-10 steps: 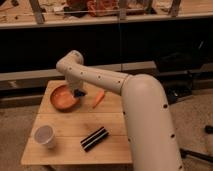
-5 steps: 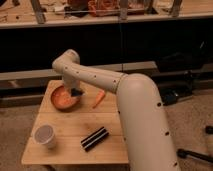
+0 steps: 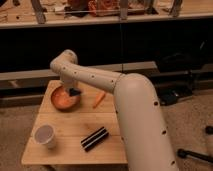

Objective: Place the white sponge in the ceramic bowl

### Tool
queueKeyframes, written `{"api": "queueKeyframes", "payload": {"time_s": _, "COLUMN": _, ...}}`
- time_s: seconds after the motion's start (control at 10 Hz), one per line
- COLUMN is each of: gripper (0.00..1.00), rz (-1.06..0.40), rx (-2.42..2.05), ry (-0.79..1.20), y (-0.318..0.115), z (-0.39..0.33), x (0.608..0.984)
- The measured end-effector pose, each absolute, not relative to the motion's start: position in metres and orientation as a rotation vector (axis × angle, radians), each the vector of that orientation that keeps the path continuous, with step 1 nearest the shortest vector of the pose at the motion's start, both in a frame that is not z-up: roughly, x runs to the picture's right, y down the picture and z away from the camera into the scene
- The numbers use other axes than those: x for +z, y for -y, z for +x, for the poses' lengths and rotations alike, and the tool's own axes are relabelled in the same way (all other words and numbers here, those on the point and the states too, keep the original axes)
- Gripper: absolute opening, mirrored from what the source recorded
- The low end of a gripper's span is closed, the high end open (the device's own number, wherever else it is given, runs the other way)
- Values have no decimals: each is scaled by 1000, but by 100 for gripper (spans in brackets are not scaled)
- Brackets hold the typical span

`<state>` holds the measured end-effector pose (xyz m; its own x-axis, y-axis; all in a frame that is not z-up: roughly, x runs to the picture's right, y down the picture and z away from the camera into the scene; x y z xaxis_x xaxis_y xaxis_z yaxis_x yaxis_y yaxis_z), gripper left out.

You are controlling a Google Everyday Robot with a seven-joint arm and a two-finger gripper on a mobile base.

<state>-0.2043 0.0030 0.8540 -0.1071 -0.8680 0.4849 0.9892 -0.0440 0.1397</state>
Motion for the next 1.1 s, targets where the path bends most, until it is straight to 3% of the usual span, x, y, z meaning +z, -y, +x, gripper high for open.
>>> {"api": "queueKeyframes", "payload": {"time_s": 0.6, "gripper": 2, "rz": -293, "rx": -1620, "ry": 504, "y": -2, "z": -213, "x": 858}}
{"api": "queueKeyframes", "payload": {"time_s": 0.8, "gripper": 9, "rz": -292, "rx": -1625, "ry": 506, "y": -2, "z": -217, "x": 859}}
{"api": "queueKeyframes", "payload": {"time_s": 1.1, "gripper": 11, "rz": -289, "rx": -1630, "ry": 507, "y": -2, "z": -220, "x": 861}}
